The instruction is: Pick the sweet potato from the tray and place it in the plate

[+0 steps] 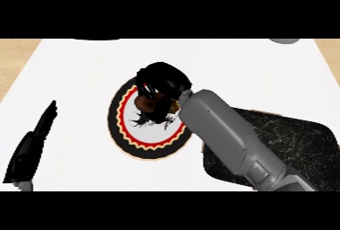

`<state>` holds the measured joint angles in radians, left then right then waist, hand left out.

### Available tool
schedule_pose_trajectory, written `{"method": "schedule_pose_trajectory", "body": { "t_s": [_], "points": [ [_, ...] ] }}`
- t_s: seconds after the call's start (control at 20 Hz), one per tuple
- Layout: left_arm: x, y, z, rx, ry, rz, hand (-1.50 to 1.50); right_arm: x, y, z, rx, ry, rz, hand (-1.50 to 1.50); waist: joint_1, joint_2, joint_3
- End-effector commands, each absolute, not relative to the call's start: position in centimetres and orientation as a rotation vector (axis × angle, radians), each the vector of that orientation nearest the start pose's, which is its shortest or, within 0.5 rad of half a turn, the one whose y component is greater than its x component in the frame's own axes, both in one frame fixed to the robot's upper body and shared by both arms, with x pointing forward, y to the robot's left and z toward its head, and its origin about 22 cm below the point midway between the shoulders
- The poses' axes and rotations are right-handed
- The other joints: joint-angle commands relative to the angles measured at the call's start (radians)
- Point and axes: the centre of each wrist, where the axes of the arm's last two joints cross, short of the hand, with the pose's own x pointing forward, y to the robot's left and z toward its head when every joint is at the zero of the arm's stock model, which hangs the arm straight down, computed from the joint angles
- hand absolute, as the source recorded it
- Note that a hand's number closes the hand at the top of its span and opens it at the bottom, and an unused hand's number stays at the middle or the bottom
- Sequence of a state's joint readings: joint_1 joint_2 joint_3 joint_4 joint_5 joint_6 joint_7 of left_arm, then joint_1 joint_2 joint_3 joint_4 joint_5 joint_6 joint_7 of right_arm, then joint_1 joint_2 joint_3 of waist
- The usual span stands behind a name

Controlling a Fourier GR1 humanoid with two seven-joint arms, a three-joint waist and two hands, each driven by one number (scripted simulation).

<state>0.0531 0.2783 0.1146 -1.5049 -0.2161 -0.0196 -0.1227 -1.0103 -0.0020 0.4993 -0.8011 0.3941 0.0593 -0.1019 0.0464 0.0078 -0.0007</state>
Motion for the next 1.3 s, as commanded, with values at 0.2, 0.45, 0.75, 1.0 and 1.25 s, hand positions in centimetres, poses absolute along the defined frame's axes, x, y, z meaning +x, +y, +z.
{"method": "schedule_pose_trajectory", "body": {
  "t_s": [0.2,0.45,0.75,1.0,1.25],
  "points": [
    [24.5,32.3,0.8,0.432,-1.536,-0.344,0.0,37.5,-1.4,6.0,-0.161,-1.587,1.237,-1.5,0.019,0.005,0.0],
    [23.2,33.2,0.2,0.45,-1.546,-0.337,0.0,37.1,-1.3,6.0,-0.061,-1.727,1.051,-1.5,0.019,0.004,0.001],
    [22.8,32.9,-1.2,0.446,-1.536,-0.346,0.0,39.2,-2.5,8.3,0.0,-1.781,0.71,-1.5,-0.005,0.002,0.001],
    [22.3,33.5,-0.5,0.482,-1.533,-0.324,0.0,42.4,-7.9,8.5,0.015,-1.761,0.546,-1.5,-0.021,0.001,0.001],
    [22.7,31.8,-0.2,0.45,-1.547,-0.323,0.0,44.4,-13.6,8.7,0.165,-1.769,0.389,-1.5,-0.013,0.006,0.002]
  ]
}}
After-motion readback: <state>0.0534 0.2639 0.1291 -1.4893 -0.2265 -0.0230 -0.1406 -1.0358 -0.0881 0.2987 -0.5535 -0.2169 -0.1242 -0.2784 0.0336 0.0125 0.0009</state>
